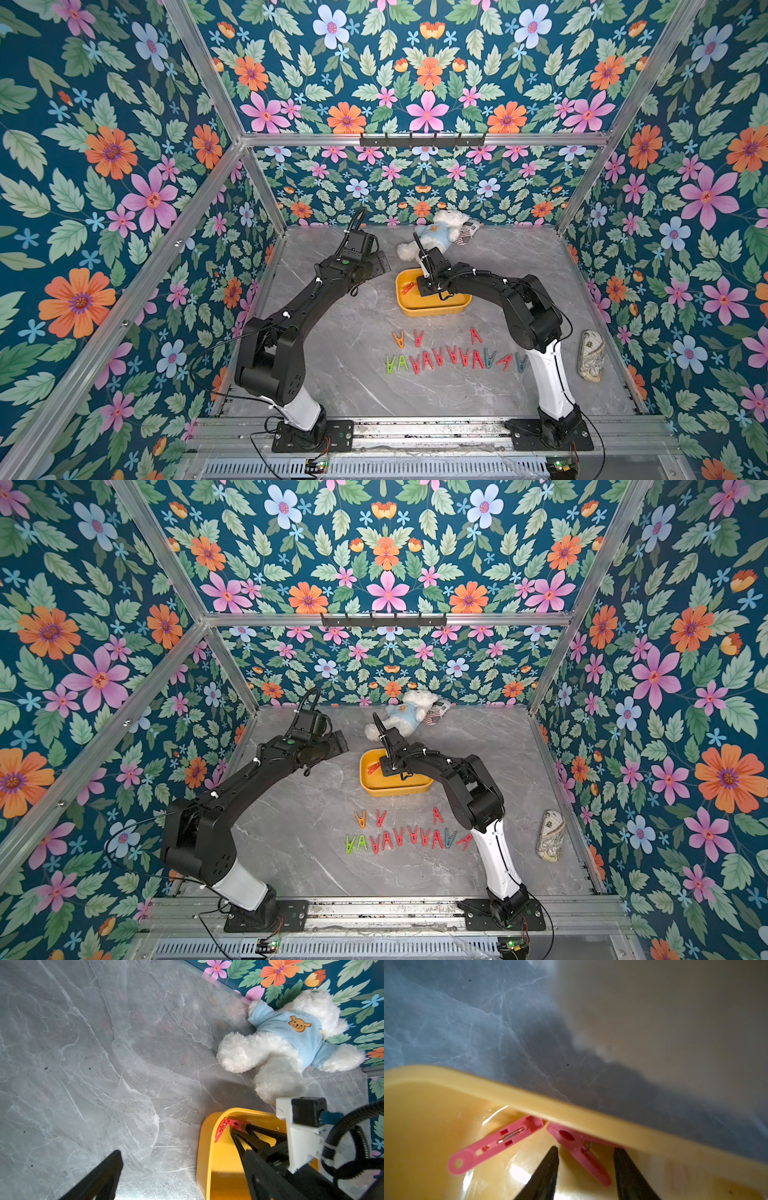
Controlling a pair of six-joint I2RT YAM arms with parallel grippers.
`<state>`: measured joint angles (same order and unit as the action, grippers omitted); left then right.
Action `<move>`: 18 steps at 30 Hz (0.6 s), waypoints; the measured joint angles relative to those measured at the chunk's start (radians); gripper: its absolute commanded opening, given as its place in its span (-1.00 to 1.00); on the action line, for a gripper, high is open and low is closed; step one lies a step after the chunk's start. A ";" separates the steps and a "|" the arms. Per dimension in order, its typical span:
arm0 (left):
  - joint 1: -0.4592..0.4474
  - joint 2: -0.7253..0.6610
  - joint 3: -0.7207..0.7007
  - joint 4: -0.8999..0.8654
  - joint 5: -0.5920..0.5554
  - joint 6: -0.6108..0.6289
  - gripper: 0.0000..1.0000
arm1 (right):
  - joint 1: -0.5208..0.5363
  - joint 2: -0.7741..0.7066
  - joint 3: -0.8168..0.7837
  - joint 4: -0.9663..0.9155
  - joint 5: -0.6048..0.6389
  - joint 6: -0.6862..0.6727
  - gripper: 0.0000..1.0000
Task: Take the clothespins out of the storage box
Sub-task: Pick up the clothespin from the storage box.
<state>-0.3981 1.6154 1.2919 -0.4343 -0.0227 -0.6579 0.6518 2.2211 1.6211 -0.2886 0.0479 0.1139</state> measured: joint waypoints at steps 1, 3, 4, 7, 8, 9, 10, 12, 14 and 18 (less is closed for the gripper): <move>0.001 -0.002 -0.001 0.000 0.003 -0.002 0.87 | 0.000 0.005 0.004 0.000 0.001 -0.005 -0.26; 0.003 -0.004 -0.004 0.000 0.008 -0.008 0.86 | 0.000 0.008 0.008 0.000 0.003 -0.010 -0.41; 0.003 -0.005 -0.005 0.000 0.009 -0.011 0.86 | 0.000 0.008 0.008 0.000 0.003 -0.013 -0.49; 0.004 -0.005 -0.008 0.000 0.016 -0.017 0.86 | 0.002 0.004 -0.001 0.000 0.004 -0.018 -0.51; 0.005 -0.005 -0.009 0.000 0.019 -0.018 0.86 | 0.005 0.000 -0.006 0.001 0.006 -0.018 -0.56; 0.005 -0.005 -0.010 0.002 0.022 -0.021 0.86 | 0.009 -0.005 -0.013 0.000 0.010 -0.021 -0.64; 0.005 -0.005 -0.011 0.002 0.025 -0.023 0.86 | 0.014 -0.010 -0.019 0.000 0.014 -0.021 -0.73; 0.005 -0.005 -0.013 0.006 0.031 -0.024 0.86 | 0.022 -0.021 -0.033 -0.003 0.021 -0.021 -0.82; 0.005 -0.006 -0.014 0.013 0.040 -0.027 0.86 | 0.028 -0.038 -0.047 -0.009 0.035 -0.019 -0.83; 0.005 -0.016 -0.024 0.020 0.048 -0.031 0.86 | 0.041 -0.090 -0.067 -0.023 0.061 -0.005 -0.87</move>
<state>-0.3931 1.5993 1.2675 -0.4141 0.0257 -0.6891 0.6926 2.1307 1.5543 -0.3111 0.1089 0.1093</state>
